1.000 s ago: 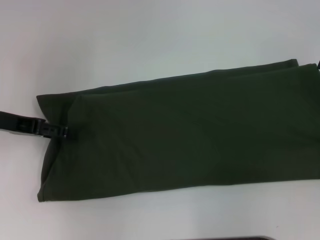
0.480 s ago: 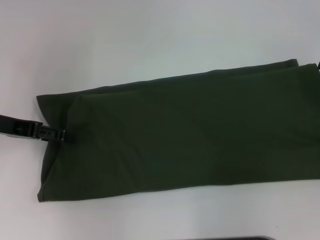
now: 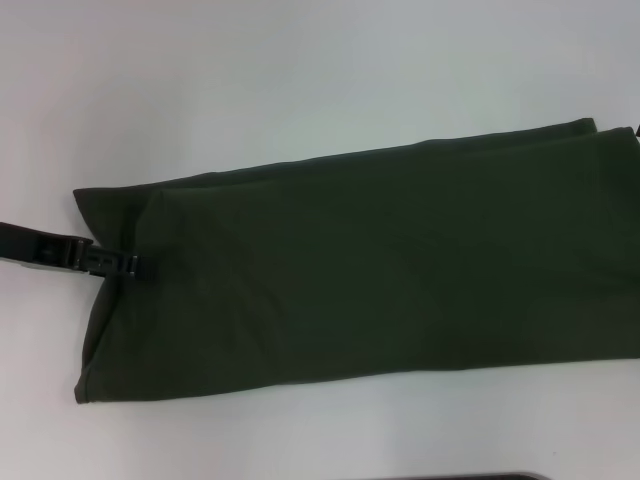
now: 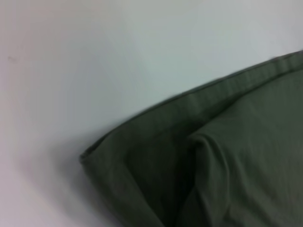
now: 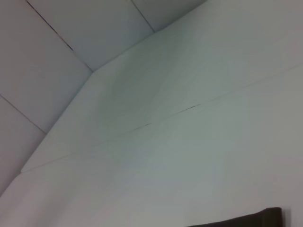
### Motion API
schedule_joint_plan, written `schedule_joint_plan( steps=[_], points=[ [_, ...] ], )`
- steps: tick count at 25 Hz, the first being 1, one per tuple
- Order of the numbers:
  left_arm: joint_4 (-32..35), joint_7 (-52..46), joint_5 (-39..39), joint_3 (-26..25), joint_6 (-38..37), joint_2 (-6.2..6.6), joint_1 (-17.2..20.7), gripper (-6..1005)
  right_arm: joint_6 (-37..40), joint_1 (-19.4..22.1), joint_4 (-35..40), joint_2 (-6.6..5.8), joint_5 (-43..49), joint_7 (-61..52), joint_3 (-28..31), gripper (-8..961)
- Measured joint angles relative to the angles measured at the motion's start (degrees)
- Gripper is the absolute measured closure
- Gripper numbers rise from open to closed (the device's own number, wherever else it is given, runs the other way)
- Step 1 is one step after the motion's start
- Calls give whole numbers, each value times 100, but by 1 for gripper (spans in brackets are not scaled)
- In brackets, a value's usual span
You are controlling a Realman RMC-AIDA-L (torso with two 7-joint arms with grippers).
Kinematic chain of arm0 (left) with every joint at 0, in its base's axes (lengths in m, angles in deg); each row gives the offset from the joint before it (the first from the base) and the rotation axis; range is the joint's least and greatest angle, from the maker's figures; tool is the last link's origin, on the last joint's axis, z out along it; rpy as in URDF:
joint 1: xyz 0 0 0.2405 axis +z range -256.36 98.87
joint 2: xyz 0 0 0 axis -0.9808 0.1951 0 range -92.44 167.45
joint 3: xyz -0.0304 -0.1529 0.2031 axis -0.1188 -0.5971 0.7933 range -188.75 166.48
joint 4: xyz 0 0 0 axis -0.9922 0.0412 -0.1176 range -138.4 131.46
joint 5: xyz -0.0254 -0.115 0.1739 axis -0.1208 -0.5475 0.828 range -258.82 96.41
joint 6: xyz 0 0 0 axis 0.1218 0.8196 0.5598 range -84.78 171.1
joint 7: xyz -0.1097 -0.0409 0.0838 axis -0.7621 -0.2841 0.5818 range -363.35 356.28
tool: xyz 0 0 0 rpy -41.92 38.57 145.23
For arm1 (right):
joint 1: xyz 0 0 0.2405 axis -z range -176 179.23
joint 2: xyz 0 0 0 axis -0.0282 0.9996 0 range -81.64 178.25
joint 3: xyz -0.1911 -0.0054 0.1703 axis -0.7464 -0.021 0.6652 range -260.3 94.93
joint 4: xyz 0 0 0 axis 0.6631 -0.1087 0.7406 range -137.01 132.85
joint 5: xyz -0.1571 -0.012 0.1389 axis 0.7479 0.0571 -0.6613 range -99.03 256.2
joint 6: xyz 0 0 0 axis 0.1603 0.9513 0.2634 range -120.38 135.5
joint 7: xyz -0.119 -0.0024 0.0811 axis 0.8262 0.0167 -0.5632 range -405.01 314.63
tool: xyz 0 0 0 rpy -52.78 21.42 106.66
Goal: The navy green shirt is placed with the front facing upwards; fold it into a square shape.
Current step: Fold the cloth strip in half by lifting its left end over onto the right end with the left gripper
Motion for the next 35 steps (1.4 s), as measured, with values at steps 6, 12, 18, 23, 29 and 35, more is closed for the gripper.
schedule_joint_plan(
  steps=[6,12,18,23,29,35],
  points=[
    [0,-9,0,8,7,-9,-9,155,0,-15,0,-1,0,0,0,39],
    [5,-15,0,9,32,-12,-21,158,0,-16,0,-1,0,0,0,39],
    [9,-29,0,9,34,-11,-22,209,0,-21,0,-1,0,0,0,38],
    [9,-47,0,9,88,-11,-21,255,0,-30,0,-1,0,0,0,39],
    [16,-76,0,62,112,-11,-21,253,0,-34,0,-1,0,0,0,39],
    [49,-117,99,87,112,-10,-21,252,-3,-17,7,-1,-1,0,-1,38]
  ],
)
